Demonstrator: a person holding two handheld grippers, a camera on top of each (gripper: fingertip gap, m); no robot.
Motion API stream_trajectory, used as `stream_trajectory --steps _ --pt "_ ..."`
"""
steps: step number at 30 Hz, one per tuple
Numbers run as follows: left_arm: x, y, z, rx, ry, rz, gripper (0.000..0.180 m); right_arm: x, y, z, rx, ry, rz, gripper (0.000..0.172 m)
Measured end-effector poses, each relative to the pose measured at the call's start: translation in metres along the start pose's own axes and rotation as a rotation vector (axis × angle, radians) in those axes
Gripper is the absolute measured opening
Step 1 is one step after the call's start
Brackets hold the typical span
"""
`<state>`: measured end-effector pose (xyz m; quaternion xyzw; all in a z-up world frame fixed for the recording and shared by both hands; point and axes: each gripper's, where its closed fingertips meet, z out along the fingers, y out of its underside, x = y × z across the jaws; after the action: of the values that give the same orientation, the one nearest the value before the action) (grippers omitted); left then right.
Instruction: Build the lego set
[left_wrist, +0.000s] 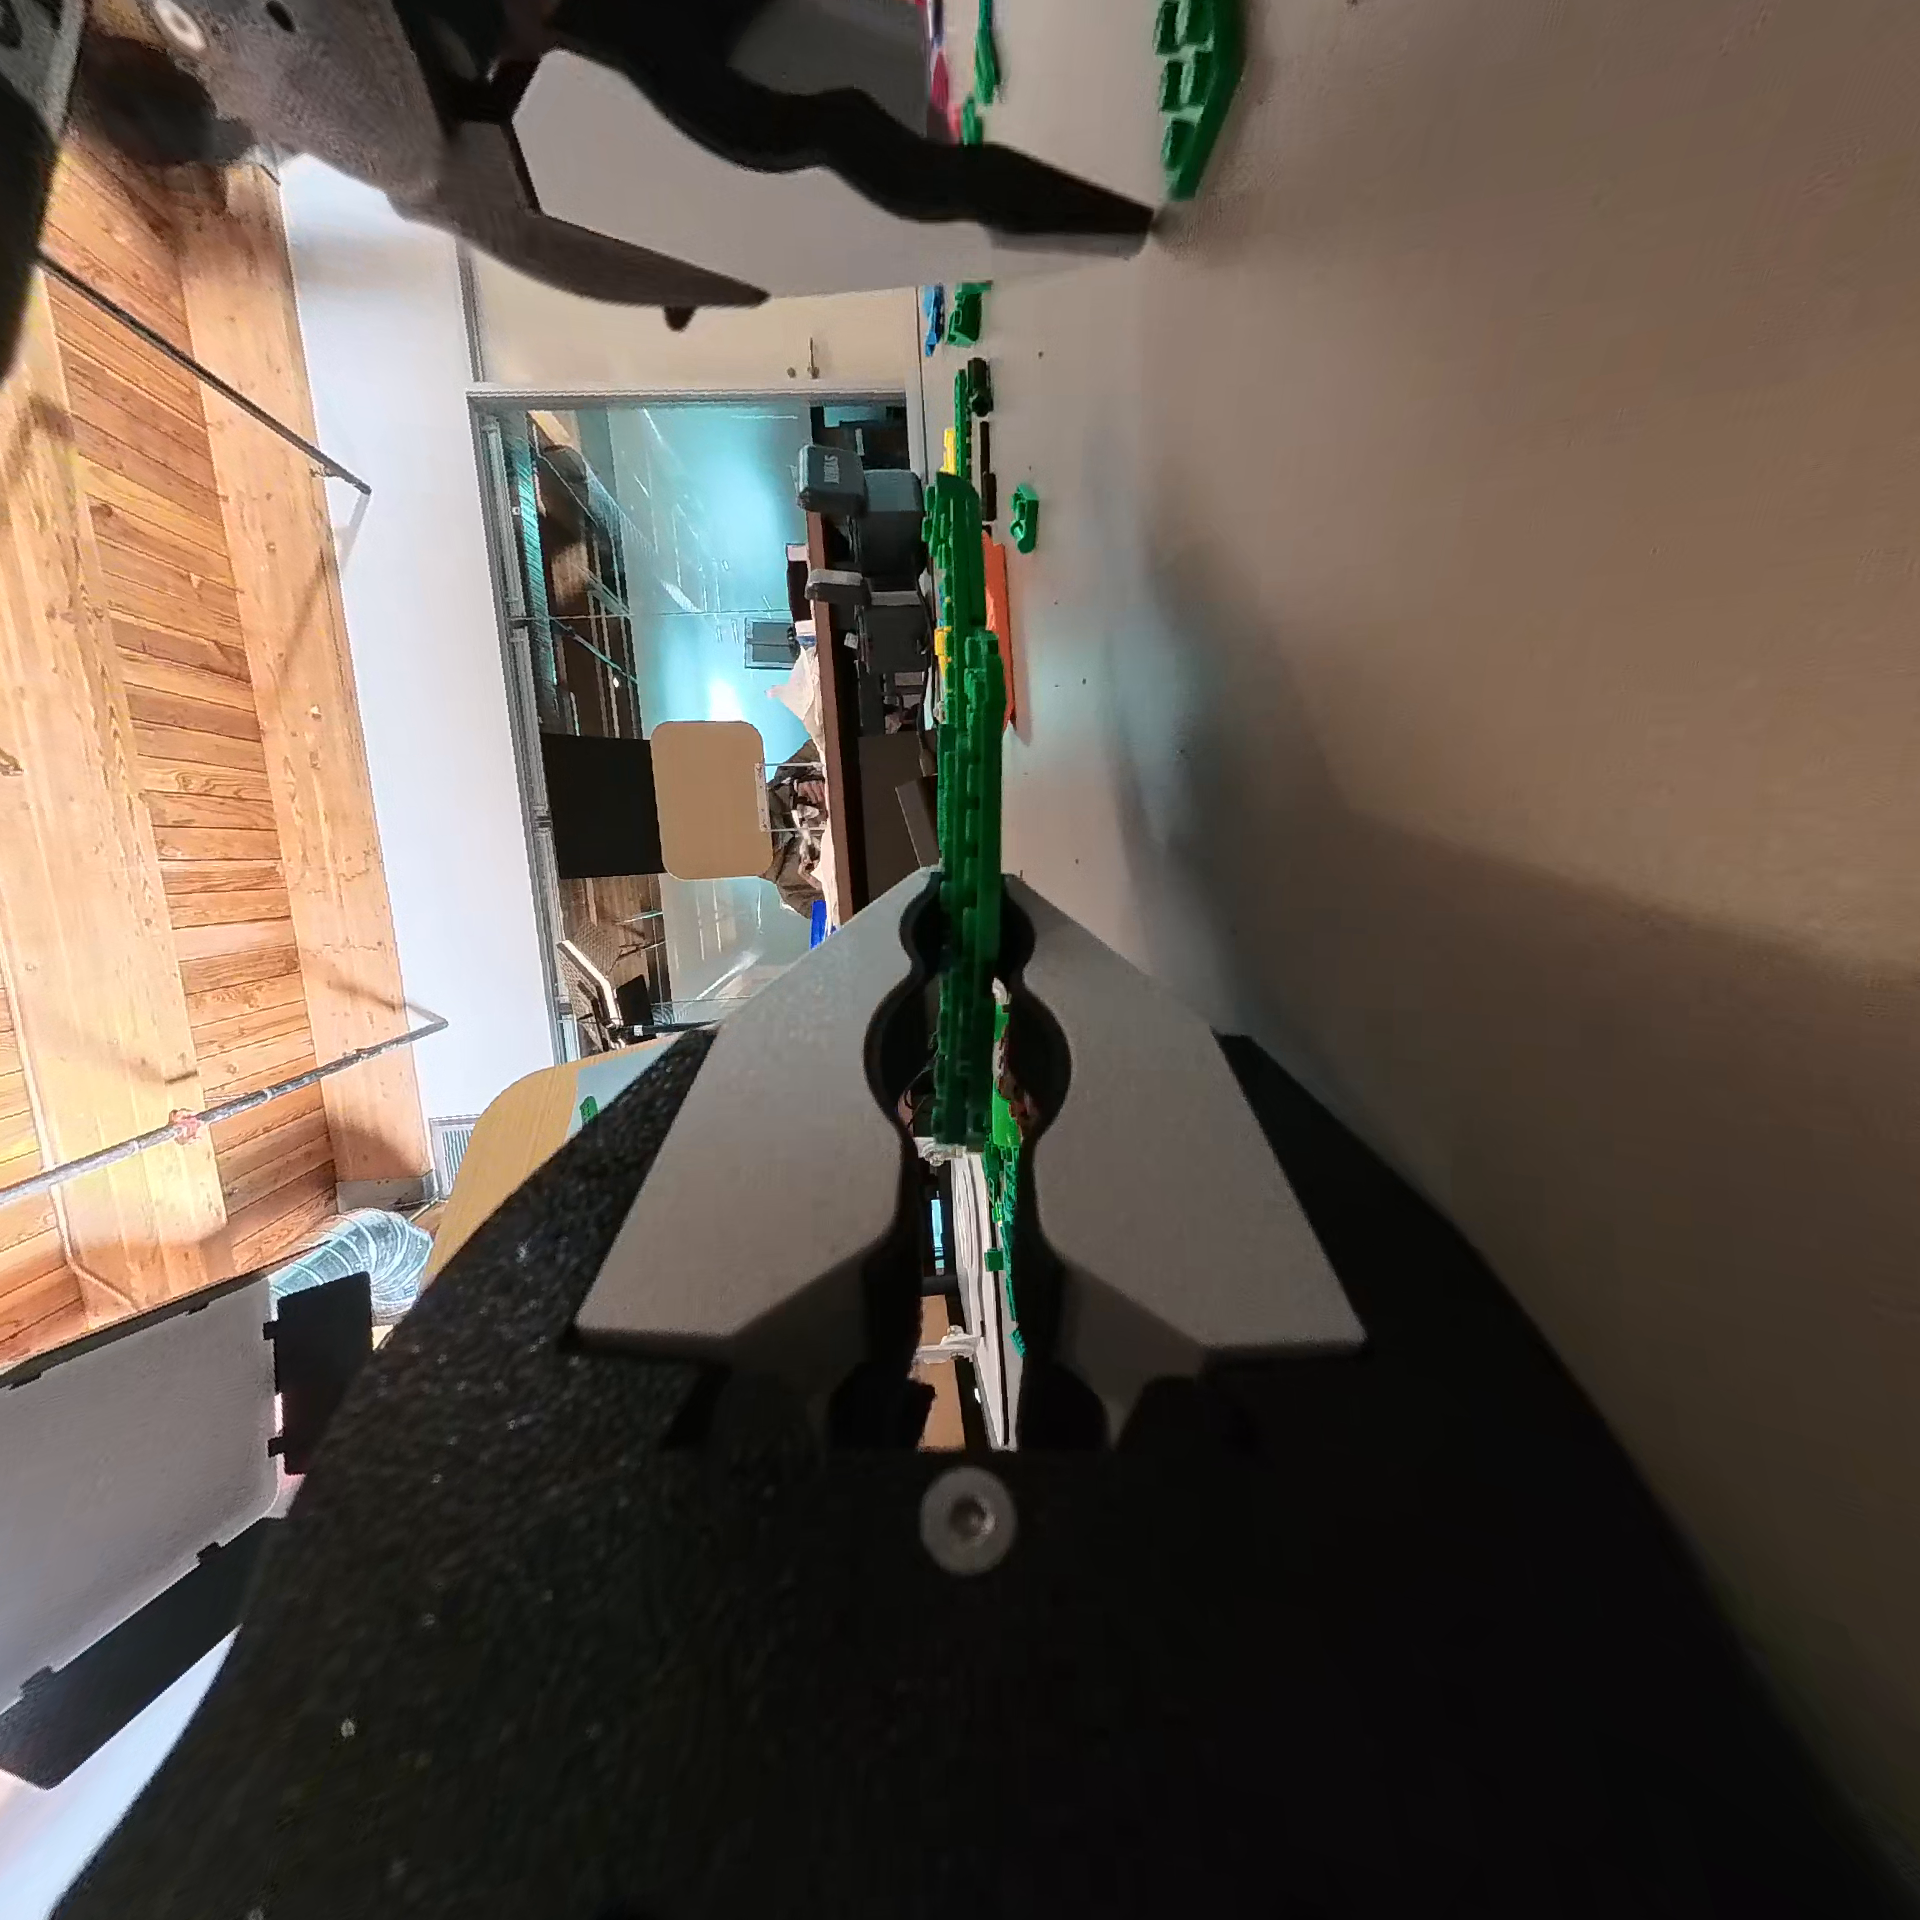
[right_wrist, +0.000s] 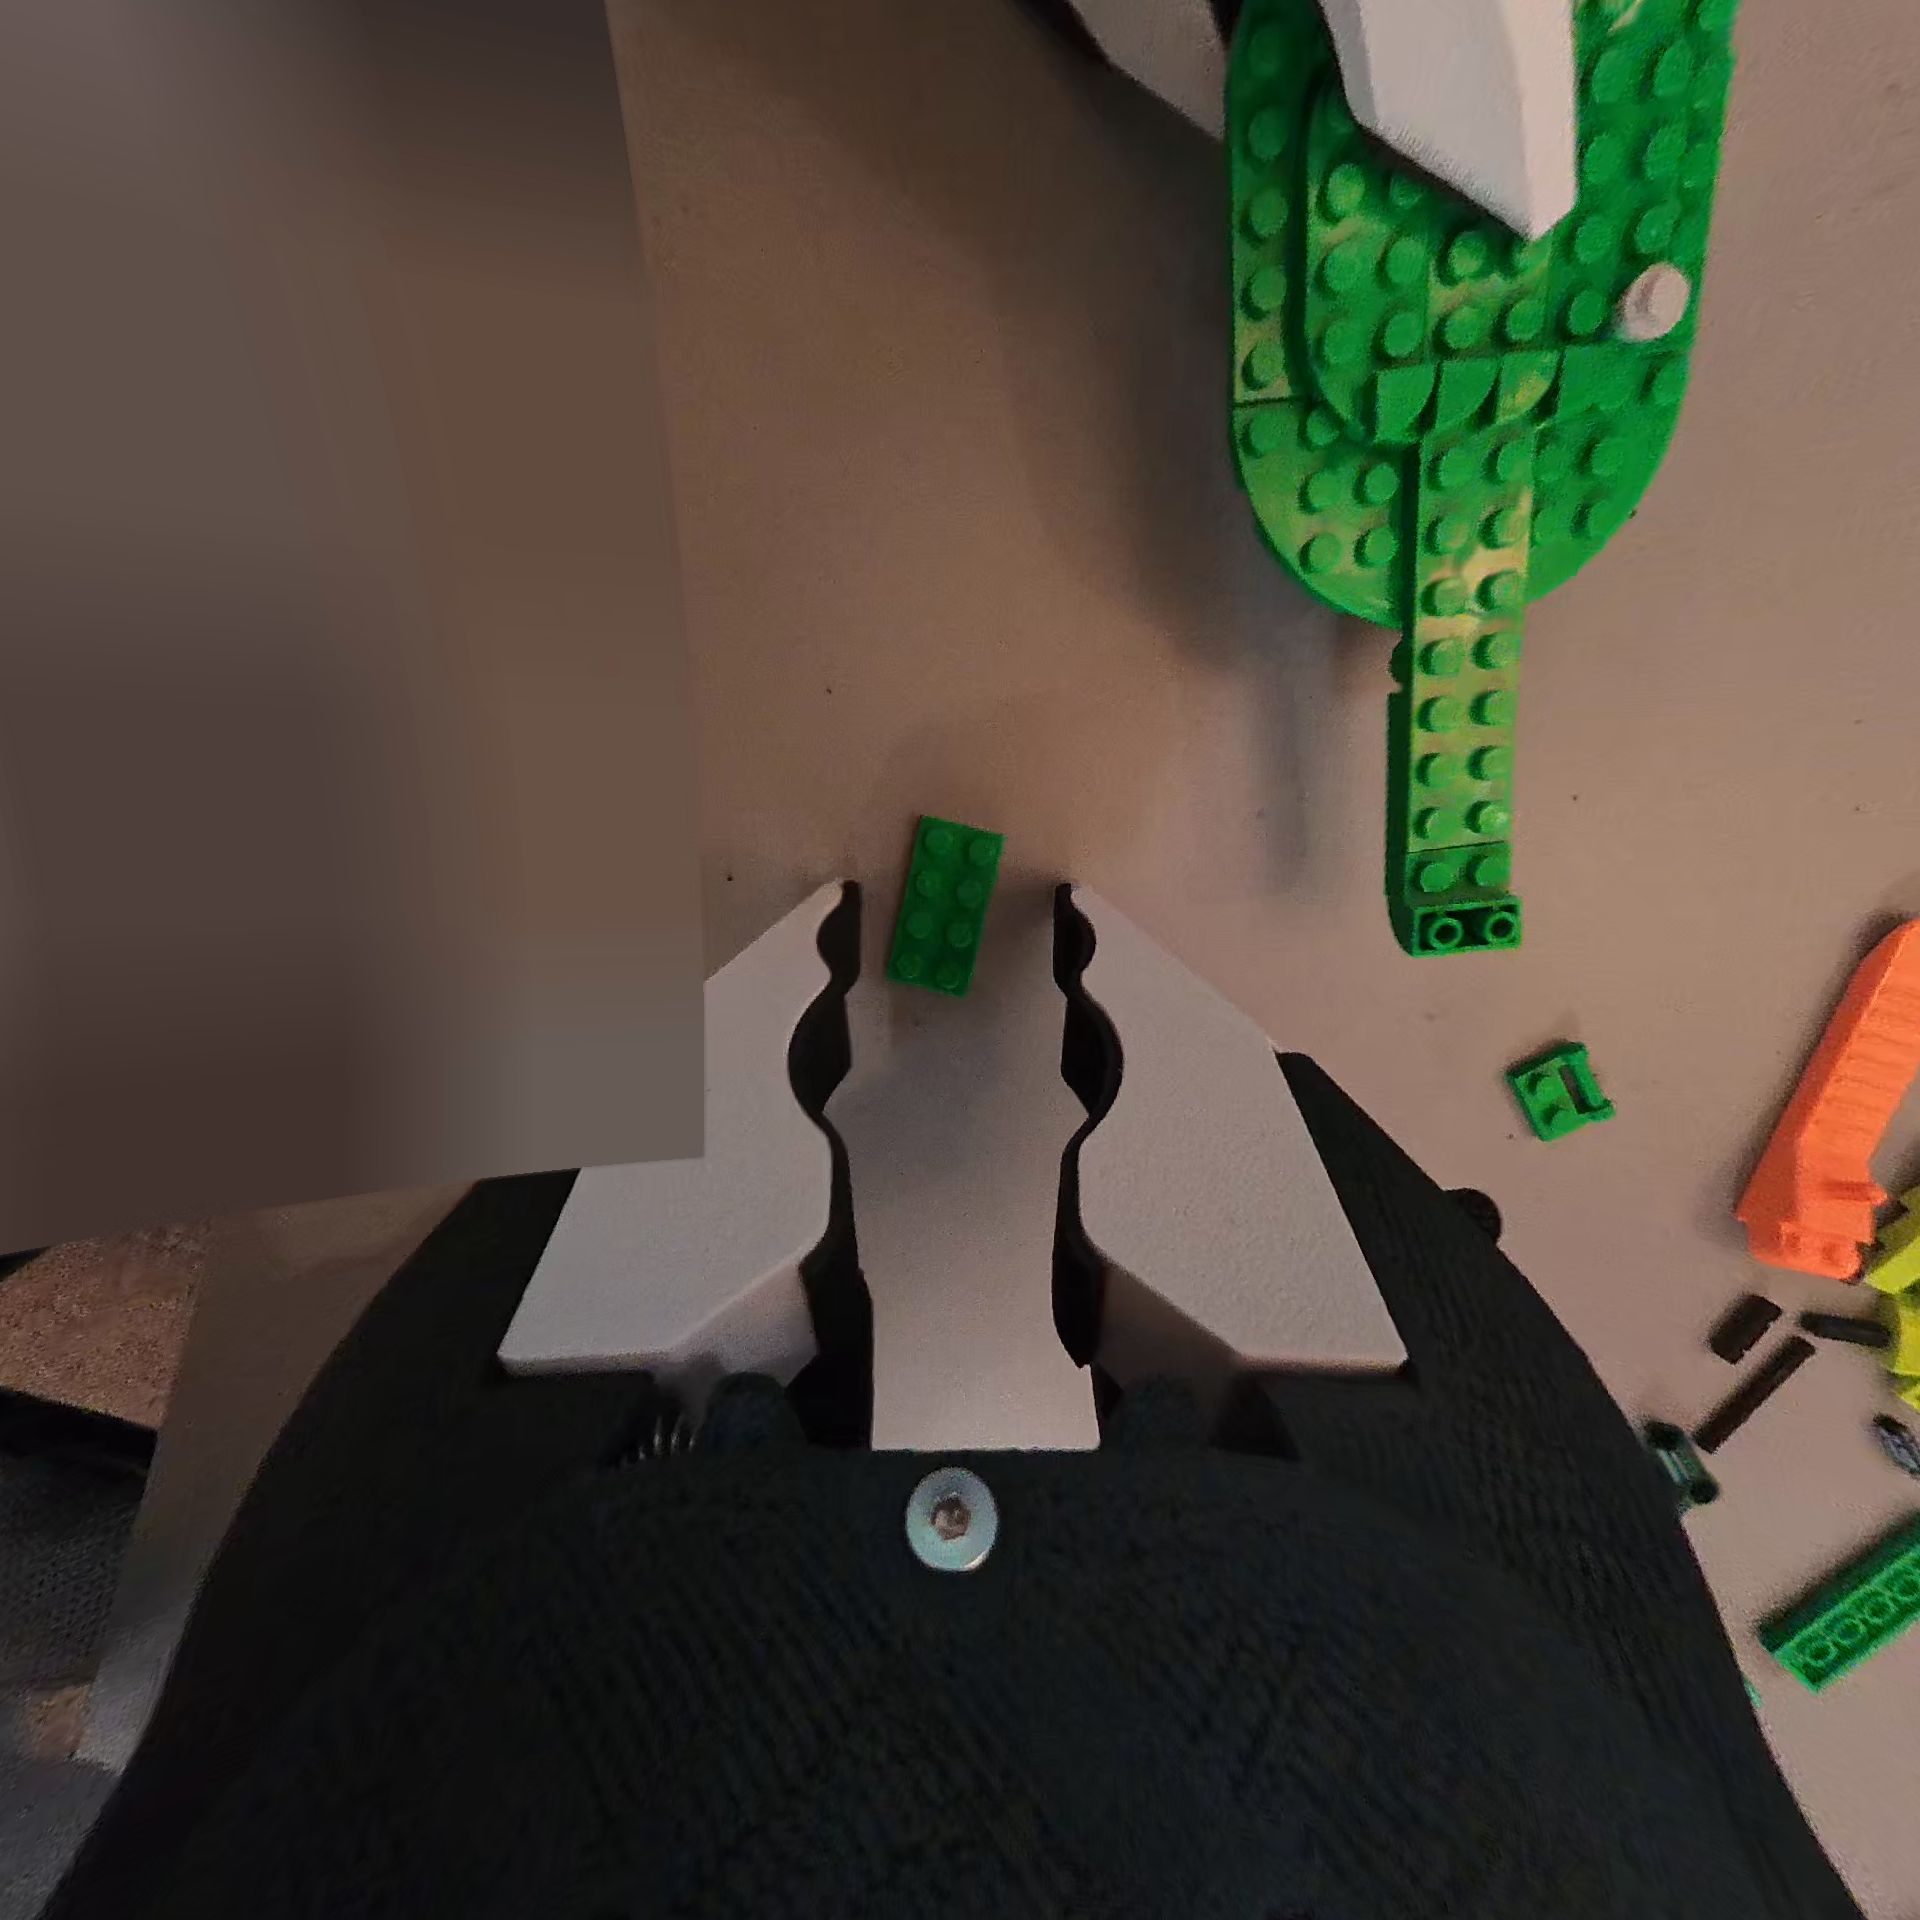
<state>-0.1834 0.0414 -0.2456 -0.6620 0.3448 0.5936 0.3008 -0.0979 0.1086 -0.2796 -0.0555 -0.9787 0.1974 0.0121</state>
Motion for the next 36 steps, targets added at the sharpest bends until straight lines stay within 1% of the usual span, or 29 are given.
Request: stream_trajectory --steps 2,3,5,6,9,11,17,28,36 --pt "0.0 -0.001 0.0 0.003 -0.001 0.002 0.004 -0.002 -0.002 0.001 0.005 0.007 0.022 0.026" --pt "0.0 -0.001 0.0 0.006 -0.002 0.003 0.004 -0.001 -0.002 0.001 0.001 0.018 0.024 0.015" --pt "-0.001 -0.004 0.0 0.019 -0.01 0.013 0.005 0.002 0.001 -0.004 -0.037 0.058 -0.03 0.015" --pt "-0.002 -0.007 -0.001 0.034 -0.019 0.022 0.004 0.006 -0.004 -0.01 -0.019 0.097 -0.062 0.014" --pt "-0.008 -0.023 -0.009 0.132 -0.053 0.027 0.004 0.018 -0.041 -0.036 0.161 0.15 -0.055 0.014" --pt "-0.013 -0.025 -0.011 0.146 -0.086 0.025 0.004 0.025 -0.051 -0.045 0.187 0.157 -0.052 0.014" --pt "-0.01 -0.029 -0.012 0.148 -0.088 0.083 0.004 0.037 -0.054 -0.033 0.113 0.127 -0.032 0.015" --pt "-0.012 -0.031 -0.013 0.153 -0.101 0.092 0.004 0.037 -0.059 -0.026 0.044 0.071 -0.093 0.015" --pt "-0.011 -0.032 -0.013 0.155 -0.096 0.099 0.004 0.037 -0.06 -0.023 0.022 0.084 -0.125 0.015"
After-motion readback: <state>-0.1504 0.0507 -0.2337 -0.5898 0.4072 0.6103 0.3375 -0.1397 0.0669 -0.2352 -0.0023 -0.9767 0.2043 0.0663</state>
